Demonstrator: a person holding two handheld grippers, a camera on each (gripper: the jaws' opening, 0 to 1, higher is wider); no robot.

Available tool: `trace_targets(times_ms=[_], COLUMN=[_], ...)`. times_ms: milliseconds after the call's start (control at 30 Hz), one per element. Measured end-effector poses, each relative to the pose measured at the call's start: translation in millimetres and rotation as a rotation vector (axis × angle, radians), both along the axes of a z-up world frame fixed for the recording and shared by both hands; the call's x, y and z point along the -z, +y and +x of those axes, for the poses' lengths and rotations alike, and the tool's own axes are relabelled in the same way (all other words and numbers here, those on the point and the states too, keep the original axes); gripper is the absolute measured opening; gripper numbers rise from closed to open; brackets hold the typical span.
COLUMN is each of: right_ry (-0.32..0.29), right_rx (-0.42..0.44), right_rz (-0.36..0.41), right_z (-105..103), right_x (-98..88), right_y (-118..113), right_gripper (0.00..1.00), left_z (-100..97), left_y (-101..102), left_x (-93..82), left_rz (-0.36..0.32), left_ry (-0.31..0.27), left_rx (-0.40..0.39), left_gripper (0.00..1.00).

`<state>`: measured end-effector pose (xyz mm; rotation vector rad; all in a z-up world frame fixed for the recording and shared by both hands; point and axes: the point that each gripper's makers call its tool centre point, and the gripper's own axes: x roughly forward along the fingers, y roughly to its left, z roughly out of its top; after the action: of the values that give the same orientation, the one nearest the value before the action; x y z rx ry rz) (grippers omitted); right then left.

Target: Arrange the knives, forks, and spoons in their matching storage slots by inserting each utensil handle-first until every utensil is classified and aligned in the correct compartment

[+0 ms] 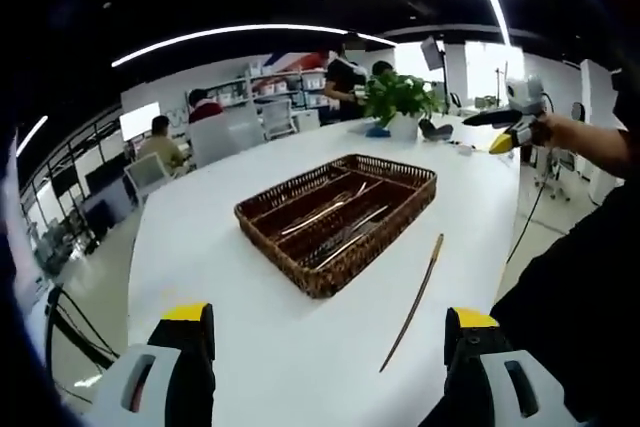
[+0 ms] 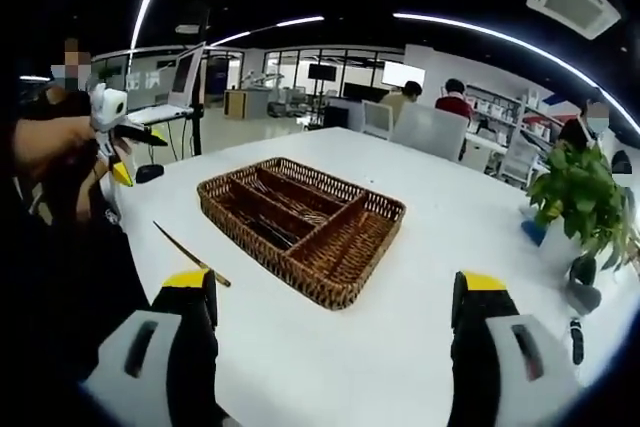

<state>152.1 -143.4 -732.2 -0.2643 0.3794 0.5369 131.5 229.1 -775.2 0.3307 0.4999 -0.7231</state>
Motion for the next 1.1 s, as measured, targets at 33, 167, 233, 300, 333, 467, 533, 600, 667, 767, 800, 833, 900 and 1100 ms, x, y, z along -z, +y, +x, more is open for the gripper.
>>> trace_targets(times_ms=[33,167,233,300,333,467,533,600,667,767,800,833,900,1100], right_ry=[0.0,0.004,0.008,0.012,0.015,0.019,0.016,0.013,0.014,0.014,0.014,0.016,0.017,0.019], right_rx=[0.0,0.002,0.002,-0.003,-0.006,-0.015,-0.02,-0.02,-0.016,-0.014,-0.014,-0.015,-0.018,-0.023], right_rz=[0.002,0.01,0.011,0.012,0.011,0.003,0.003,0.001,0.002,0.003,0.003,0.002,0.001,0.0], right_z=[-0.4,-1.9,-2.8,-4.1,-4.6,-6.0,-6.4,-6.3,-5.9,-6.5,-6.8,-7.3,-8.0,-8.9], right_x=[0.1,1.9,3.8,6.1,7.5,9.5,8.0,7.1,6.9,6.6,6.7,7.3,8.0,9.1], right_y=[0.1,0.5,1.4,4.3,5.6,9.7,11.0,10.5,9.2,8.6,8.6,9.0,10.0,12.6], right_gripper=[0.99,0.99,0.99,0.99,0.99,0.99,0.99,0.99,0.99,0.99,0.99,0.98,0.98,0.98], left_z=[0.3,-2.9,-6.6,-14.8,-17.2,-16.4,-21.5,-23.3,-25.3,-28.2,-28.6,-28.7,-29.7,-28.9], left_y=[-0.9,-6.6,-9.4,-16.2,-18.1,-18.7,-23.2,-26.5,-27.5,-32.0,-32.9,-33.4,-34.8,-37.5], left_x=[3.2,16.5,26.8,39.2,45.6,64.0,70.5,74.6,80.2,80.5,80.7,81.9,83.1,90.4], left_rz=[0.0,-0.005,-0.004,-0.001,0.019,0.073,0.095,0.104,0.122,0.106,0.101,0.103,0.109,0.105], left_ry=[0.007,0.052,0.09,0.149,0.162,0.191,0.208,0.212,0.225,0.243,0.246,0.251,0.257,0.288], left_rx=[0.004,0.029,0.045,0.081,0.103,0.087,0.112,0.125,0.139,0.141,0.143,0.145,0.146,0.114], left_gripper=[1.0,0.9,0.85,0.74,0.67,0.54,0.52,0.5,0.4,0.32,0.31,0.29,0.23,0.13])
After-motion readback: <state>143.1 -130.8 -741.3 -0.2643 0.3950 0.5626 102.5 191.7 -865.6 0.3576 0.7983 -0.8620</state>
